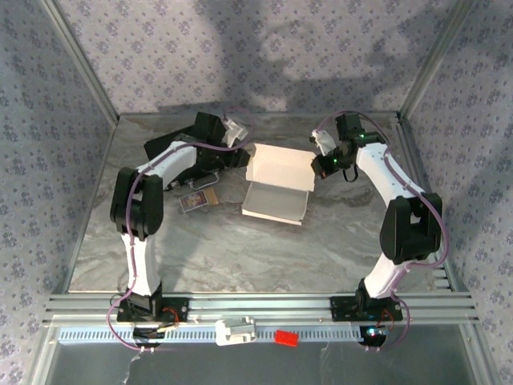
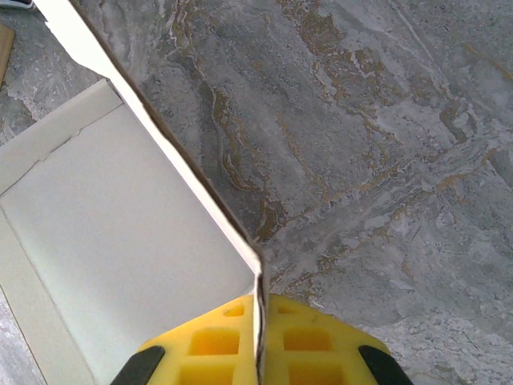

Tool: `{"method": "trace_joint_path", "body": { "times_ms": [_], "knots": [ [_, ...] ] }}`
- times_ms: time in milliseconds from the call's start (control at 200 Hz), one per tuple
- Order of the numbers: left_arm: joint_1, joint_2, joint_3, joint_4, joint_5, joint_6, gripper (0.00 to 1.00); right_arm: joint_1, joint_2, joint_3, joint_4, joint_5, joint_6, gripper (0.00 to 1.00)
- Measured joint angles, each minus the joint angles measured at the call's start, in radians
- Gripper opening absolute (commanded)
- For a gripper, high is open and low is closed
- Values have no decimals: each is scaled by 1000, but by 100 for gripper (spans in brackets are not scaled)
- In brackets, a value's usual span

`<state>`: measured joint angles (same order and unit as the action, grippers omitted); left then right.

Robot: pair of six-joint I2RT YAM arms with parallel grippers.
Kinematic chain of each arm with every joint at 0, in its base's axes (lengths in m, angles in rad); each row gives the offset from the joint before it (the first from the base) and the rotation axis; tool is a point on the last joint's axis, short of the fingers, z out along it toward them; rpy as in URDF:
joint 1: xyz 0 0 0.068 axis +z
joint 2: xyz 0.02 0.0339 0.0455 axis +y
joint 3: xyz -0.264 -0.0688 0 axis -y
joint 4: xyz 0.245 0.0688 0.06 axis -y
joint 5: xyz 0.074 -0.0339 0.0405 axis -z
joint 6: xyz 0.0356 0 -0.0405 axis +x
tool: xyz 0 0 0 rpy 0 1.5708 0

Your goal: Fold the paper box

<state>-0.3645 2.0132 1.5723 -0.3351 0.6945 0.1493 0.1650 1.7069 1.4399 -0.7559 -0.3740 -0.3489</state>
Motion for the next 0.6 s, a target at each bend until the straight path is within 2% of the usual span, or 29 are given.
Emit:
{"method": "trace_joint_path", "body": {
  "times_ms": [160,320,455,600],
  "knots": [
    [-19,6,16,-25,-20,8,16,0,2,5,4,0,1,0],
    [-51,7,37,-47,-110,5,0,-4,13,13,5,16,25,0],
    [-77,6,39,-28,-204,-48,0,4,22,18,19,50,95,0],
    [-122,4,54,-26,-378,-143,0,54,22,19,48,159,229,0]
  ]
}}
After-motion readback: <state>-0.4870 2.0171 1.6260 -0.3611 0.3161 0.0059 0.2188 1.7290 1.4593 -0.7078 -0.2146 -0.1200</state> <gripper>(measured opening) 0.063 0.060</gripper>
